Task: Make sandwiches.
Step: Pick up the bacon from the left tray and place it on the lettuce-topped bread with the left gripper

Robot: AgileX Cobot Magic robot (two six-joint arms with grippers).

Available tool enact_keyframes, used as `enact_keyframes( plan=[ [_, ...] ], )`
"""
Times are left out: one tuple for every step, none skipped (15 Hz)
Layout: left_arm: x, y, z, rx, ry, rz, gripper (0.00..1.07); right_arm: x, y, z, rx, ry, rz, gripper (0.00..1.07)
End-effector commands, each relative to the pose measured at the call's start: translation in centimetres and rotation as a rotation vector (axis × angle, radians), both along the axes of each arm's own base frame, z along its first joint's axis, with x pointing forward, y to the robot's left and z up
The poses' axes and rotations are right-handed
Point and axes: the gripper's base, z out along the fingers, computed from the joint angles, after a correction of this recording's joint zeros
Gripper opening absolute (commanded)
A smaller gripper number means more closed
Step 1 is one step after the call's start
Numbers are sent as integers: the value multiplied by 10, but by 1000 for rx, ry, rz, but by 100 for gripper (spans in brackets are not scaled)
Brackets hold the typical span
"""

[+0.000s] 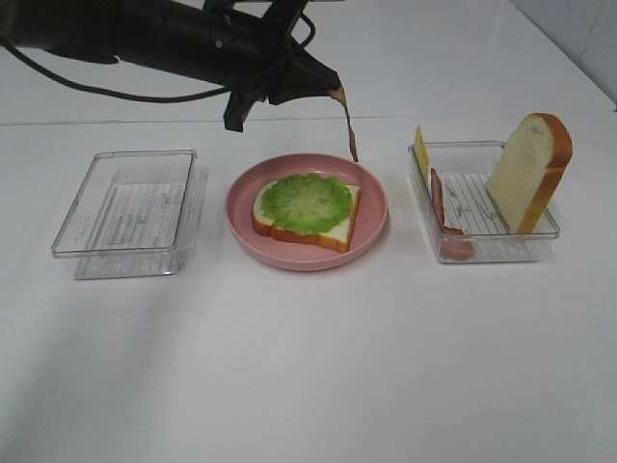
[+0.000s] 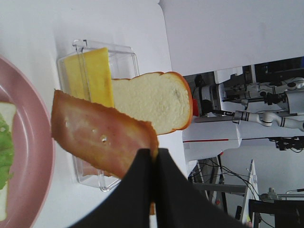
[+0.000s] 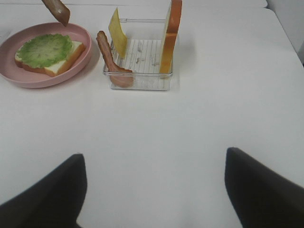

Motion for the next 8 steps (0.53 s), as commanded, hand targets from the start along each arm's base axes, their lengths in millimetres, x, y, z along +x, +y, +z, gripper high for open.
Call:
enact_keyframes(
  plan=[
    [0,-15,-18,-42,16,-7,0,0,0,0,0,-20,-9,76],
    [0,-18,-29,-44,35,-8,0,0,0,0,0,-20,-9,76],
    [1,-19,-38,-42,56,-12,0,0,0,0,0,-20,-9,76],
    [1,-19,-47,-34,71,-26,0,0,0,0,0,-20,-9,76],
    [0,-19,-53,-18,77,-41,0,0,0,0,0,-20,-9,76],
    [1,-16,-57,5,76,-47,0,0,0,0,0,-20,-9,76],
    [1,-13,-60,45,60,-66,0,0,0,0,0,-20,-9,76],
    [2,-8,-62,81,46,-82,0,0,0,0,0,-20,-9,76]
  ],
)
